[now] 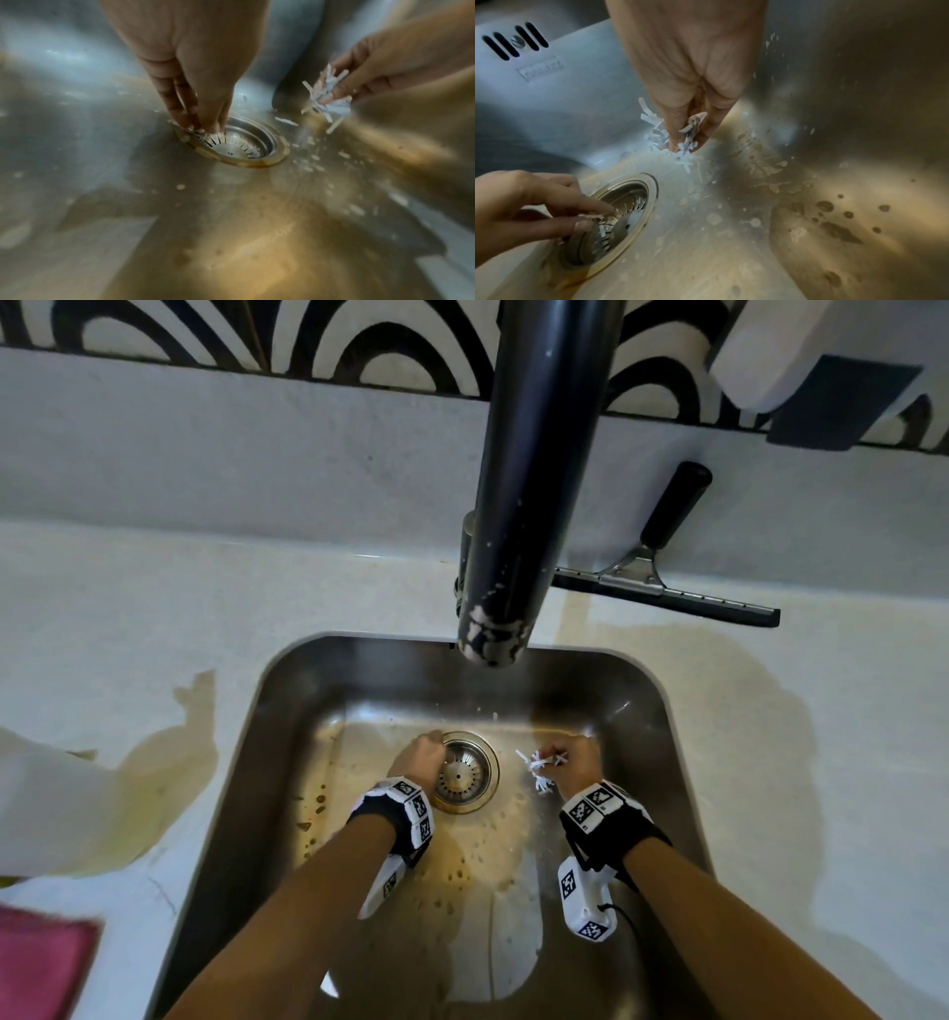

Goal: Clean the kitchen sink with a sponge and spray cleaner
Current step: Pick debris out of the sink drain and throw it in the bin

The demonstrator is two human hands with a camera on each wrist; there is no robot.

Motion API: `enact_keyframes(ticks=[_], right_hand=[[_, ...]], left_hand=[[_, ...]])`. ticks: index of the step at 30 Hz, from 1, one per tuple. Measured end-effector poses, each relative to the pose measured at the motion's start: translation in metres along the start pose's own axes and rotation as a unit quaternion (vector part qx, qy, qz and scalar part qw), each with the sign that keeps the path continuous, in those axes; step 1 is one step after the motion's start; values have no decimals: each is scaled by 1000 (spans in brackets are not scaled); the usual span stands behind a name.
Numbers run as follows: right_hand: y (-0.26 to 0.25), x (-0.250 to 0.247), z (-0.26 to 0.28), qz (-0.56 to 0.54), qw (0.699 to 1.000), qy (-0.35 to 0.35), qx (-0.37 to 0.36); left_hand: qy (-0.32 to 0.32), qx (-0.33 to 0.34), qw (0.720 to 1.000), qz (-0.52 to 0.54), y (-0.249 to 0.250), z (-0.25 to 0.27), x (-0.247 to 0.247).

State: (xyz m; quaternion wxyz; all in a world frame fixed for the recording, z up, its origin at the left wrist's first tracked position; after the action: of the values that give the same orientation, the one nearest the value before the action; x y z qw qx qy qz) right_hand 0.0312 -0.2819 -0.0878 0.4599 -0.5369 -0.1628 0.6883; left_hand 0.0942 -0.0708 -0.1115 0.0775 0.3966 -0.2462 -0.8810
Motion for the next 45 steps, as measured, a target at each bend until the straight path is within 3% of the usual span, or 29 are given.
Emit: enact_keyframes(ticks=[8,12,16,22,27,30,35,45], right_hand=[[21,9,3,-24,999,-12,41],[26,7,2,-41,998,8,37],[24,3,3,-55,998,13,39],[17,-4,9,-115,993,9,40],[-4,-10,15,-101,995,6,-2],[-5,-13,17,-74,997,15,5],[6,-15,16,-81,996,20,29],[41,1,5,-110,991,41,72]], left_hand=[[-30,-24,985,-166,17,-7,17],[-21,3,973,-231,27,-9,22],[-24,-15,978,-209,23,-11,23],[-20,25,984,-176,2,-11,-1],[49,-29,997,-58,-33,-13,-52],[66,-19,997,-41,-24,-7,-60],[49,33,998,-28,-6,-2,-50],[1,64,993,-99,-13,3,-28]])
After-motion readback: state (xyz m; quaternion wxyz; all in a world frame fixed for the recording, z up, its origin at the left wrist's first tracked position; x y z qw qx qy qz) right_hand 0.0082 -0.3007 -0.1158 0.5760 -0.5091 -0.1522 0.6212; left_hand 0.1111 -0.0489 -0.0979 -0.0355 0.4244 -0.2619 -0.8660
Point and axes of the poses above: each hand's wrist, its own z-axis away from the middle knuckle, its own x-axis out of the palm, y = z × x, the point moved 9 cm from there along -z, towards the middle knuckle, and after that the axes turned 9 degrees about -y, right-handed, at the moved point
